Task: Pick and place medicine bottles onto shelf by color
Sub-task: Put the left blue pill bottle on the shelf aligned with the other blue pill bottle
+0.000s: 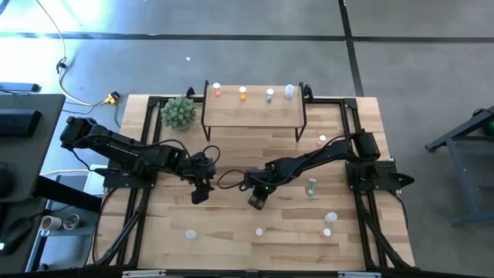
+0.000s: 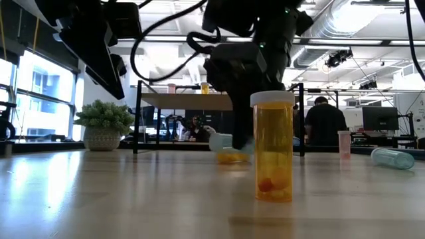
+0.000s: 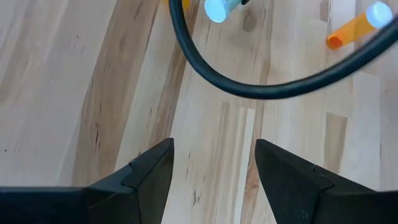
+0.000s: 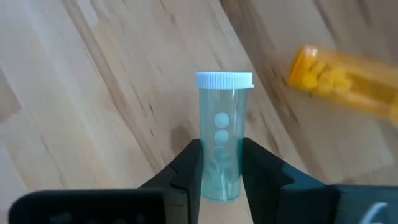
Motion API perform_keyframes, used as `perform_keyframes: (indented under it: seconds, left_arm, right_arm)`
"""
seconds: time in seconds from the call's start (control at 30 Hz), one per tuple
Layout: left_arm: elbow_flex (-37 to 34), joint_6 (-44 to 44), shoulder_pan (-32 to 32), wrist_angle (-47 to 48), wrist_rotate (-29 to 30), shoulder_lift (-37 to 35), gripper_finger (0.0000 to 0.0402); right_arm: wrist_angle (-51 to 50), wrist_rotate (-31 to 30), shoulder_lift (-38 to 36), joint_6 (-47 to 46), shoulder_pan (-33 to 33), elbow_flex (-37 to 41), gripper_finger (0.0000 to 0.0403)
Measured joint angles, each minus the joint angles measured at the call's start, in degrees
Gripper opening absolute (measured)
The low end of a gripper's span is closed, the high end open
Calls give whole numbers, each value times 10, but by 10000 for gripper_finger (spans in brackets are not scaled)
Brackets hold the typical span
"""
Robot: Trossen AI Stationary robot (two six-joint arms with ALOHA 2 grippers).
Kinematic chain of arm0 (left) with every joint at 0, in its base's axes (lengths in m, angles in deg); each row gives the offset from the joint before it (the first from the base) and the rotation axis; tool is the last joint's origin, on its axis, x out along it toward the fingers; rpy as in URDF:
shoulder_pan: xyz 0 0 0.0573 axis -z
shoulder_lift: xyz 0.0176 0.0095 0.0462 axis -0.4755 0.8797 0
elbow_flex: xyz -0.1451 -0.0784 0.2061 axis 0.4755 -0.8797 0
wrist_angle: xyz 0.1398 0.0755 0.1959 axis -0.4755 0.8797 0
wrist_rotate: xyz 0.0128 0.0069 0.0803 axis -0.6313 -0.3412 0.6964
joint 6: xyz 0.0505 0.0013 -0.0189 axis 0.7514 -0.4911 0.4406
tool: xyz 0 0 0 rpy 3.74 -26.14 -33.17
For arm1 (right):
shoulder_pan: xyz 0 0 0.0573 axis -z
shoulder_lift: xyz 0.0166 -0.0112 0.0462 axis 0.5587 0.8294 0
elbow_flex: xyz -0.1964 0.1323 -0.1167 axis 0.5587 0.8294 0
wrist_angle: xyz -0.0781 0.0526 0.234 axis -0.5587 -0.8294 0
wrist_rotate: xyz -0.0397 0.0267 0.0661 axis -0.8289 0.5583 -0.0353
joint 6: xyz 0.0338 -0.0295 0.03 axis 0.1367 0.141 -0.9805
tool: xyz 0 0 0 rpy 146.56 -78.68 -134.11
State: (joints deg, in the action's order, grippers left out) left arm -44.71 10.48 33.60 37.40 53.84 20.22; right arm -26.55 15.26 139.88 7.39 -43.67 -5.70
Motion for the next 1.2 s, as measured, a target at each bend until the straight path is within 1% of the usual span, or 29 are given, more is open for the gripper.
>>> perform_keyframes:
  seconds: [0.23, 0.4, 0.53, 0.67, 0.93, 1.2]
  left_arm:
    - [0, 20, 0, 1, 0, 0, 216]
    - [13, 21, 0, 42, 0, -20, 216]
    - [17, 22, -1, 62, 3, -57, 216]
    - [17, 30, -3, 62, 17, -100, 216]
    - [17, 56, -3, 71, 65, -192, 216]
    - [15, 94, -3, 69, 124, -269, 216]
  right_arm:
    - [0, -16, -1, 21, 0, -20, 81]
    - [0, -46, -7, 49, 0, -46, 81]
    - [-16, -72, -9, 75, 0, -74, 81]
    - [-20, -90, -9, 106, 0, -102, 81]
    - [-23, -154, -9, 208, 2, -188, 81]
    - [-20, -186, -9, 307, 17, -273, 82]
